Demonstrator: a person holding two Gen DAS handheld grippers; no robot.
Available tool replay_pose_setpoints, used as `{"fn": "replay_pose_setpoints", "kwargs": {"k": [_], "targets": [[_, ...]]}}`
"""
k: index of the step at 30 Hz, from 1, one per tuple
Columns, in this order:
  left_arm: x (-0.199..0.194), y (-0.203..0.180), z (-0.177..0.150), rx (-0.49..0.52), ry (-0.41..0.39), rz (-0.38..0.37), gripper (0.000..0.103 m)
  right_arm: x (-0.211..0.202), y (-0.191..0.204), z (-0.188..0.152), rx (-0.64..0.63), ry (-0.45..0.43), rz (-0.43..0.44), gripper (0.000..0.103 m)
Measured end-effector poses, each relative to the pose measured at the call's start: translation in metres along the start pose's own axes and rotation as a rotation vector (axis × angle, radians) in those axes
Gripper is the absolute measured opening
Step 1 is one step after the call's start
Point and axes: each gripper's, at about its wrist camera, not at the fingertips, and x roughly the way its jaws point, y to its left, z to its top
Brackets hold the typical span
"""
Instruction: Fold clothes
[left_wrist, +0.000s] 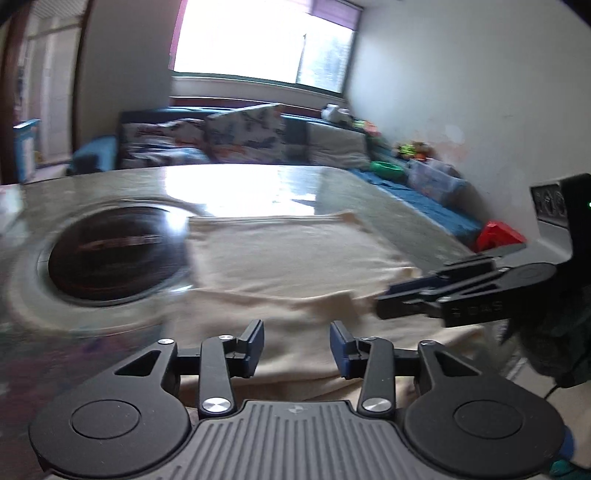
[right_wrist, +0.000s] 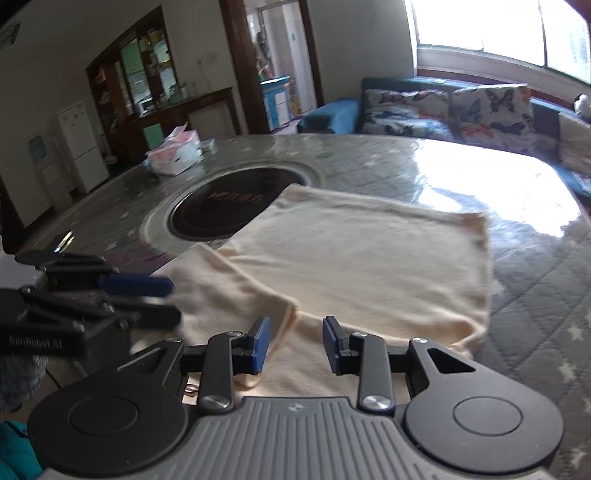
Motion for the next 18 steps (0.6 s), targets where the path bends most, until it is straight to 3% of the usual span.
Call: {"fn": "replay_pose_setpoints", "kwargs": {"k": [4, 9, 12, 14, 18], "targets": [[-0.014, 0.027, -0.011, -0.038, -0.005, 0.093, 0.049, 0.017, 0.004, 0.000, 0.007, 0.036, 0.018, 0.031], [-0.017, 0.042, -0.025, -0.077, 0.024, 0.148, 0.052, 0.034, 0.006, 0.001, 0.026, 0.059, 0.024, 0.031], [-0.014, 0.044, -0.030, -0.086, 0.043, 0.149, 0.054, 0.038, 0.010, 0.003, 0.022, 0.063, 0.033, 0.024], [-0.011, 0.041, -0.031, -0.084, 0.047, 0.146, 0.056, 0.039, 0.013, 0.004, 0.013, 0.068, 0.036, 0.009], [-0.004, 0.034, -0.031, -0.061, 0.047, 0.148, 0.058, 0.030, 0.016, 0.010, 0.001, 0.041, 0.035, 0.005]]}}
